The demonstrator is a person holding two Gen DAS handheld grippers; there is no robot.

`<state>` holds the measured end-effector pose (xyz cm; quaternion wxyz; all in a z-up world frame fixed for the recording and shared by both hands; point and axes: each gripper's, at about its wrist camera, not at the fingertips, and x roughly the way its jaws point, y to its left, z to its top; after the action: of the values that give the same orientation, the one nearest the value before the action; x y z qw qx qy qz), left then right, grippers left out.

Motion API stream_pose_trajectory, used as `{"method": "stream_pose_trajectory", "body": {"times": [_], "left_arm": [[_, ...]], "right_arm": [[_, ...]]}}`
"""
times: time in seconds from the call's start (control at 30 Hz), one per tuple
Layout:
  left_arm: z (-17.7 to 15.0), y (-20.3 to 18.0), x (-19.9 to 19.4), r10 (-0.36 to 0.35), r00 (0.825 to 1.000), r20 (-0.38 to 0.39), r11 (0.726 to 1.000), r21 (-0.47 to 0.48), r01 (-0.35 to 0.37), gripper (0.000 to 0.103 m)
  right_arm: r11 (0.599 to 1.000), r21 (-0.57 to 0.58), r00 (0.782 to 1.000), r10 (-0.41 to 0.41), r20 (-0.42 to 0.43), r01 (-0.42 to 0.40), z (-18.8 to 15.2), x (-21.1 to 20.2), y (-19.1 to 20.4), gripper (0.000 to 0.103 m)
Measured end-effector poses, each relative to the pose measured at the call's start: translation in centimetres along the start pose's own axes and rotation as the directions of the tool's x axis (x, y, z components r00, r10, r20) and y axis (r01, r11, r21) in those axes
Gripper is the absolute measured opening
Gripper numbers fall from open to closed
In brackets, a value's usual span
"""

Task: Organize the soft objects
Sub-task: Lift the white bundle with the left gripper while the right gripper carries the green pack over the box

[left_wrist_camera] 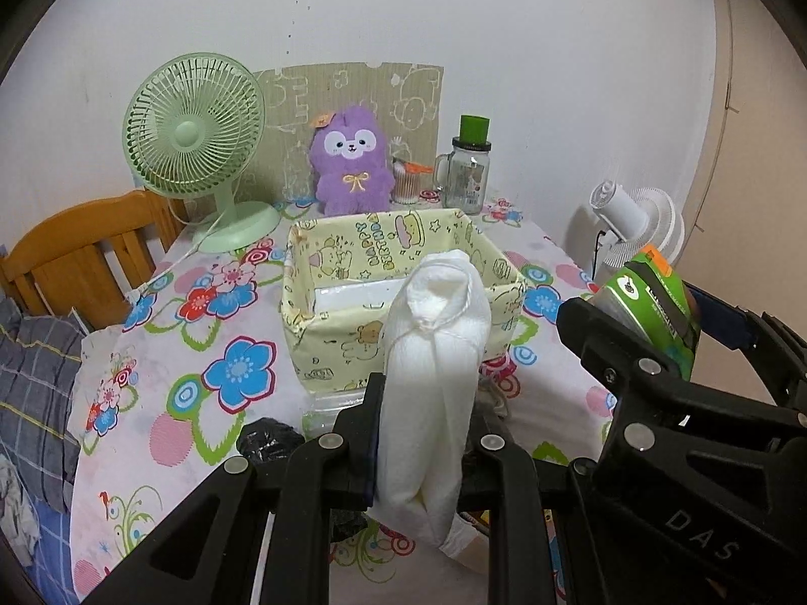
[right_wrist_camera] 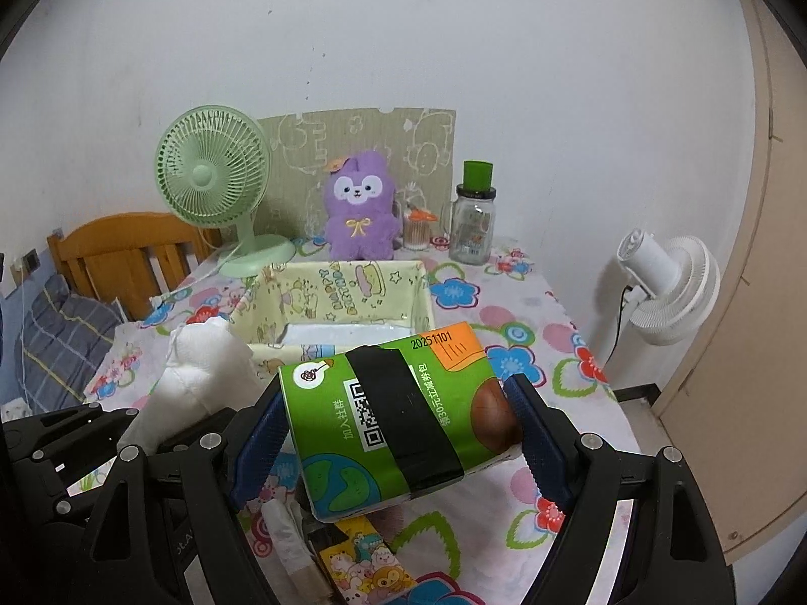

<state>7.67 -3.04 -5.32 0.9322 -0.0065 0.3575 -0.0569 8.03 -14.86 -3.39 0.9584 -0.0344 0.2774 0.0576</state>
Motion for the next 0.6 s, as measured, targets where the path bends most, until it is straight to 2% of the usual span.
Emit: {"method": "stream_pose_trajectory", "body": {"times": [0.6], "left_arm": [[2.4, 0.2, 0.1, -0.002, 1.000, 0.029, 1.000, 0.016, 0.002, 0.018]], "right_arm": [[1.000, 0.001, 1.000, -0.007, 0.028, 0.007, 2.5, 0.5, 0.1, 0.085]]}}
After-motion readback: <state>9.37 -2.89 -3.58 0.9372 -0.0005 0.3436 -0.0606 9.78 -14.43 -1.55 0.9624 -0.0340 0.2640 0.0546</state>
